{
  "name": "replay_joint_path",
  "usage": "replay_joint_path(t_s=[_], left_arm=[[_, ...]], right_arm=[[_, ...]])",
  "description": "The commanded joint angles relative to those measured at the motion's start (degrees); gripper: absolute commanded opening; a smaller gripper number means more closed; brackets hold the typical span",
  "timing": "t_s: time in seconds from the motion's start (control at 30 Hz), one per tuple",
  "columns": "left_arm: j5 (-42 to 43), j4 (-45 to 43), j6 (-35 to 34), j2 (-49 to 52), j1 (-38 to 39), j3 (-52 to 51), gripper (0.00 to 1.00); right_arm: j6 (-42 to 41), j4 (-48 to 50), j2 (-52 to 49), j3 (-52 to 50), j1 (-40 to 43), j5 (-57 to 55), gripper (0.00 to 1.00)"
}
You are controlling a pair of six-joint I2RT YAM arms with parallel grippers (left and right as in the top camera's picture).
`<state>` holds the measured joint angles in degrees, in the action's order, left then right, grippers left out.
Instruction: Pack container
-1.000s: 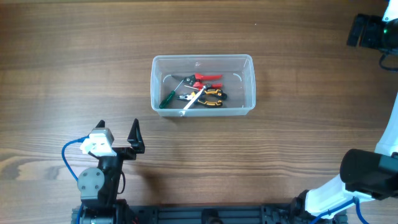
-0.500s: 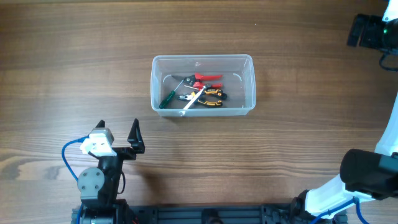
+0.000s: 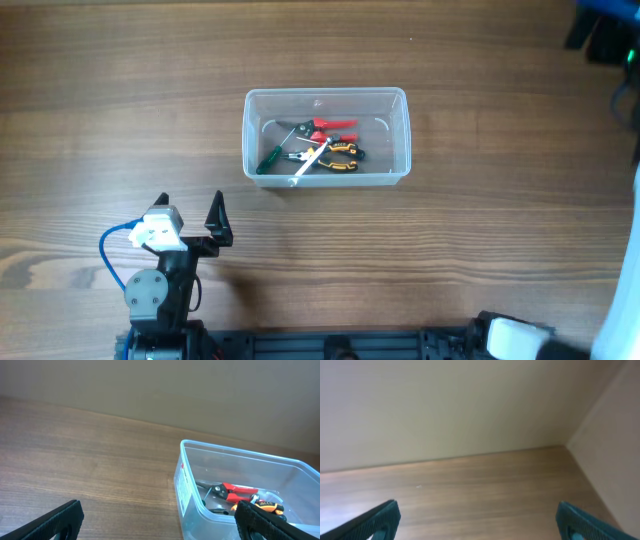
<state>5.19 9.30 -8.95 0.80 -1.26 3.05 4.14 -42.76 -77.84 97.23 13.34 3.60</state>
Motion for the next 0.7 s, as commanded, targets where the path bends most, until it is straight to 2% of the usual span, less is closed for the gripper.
replay_joint_path(t_s=[0.0, 0.17, 0.53, 0.67], left_arm=[[-0.15, -0.26, -0.74, -0.52, -0.42, -0.48, 1.00], [-0.15, -0.26, -0.74, -0.52, -0.42, -0.48, 1.00], [-0.15, -0.26, -0.74, -0.52, -0.42, -0.48, 1.00], [-0.15, -0.24, -0.74, -0.52, -0.42, -0.48, 1.00]], right_arm=[[0.15, 4.90, 9.99, -12.50, -2.86, 6.36, 1.00], [0.20, 19.15, 26.47, -32.37, -6.93, 8.31, 1.00], [0.22, 51.19, 52.65, -66.34, -10.56, 8.52, 1.00], [0.20, 58.77, 59.80, -75.67, -10.93, 8.57, 1.00]])
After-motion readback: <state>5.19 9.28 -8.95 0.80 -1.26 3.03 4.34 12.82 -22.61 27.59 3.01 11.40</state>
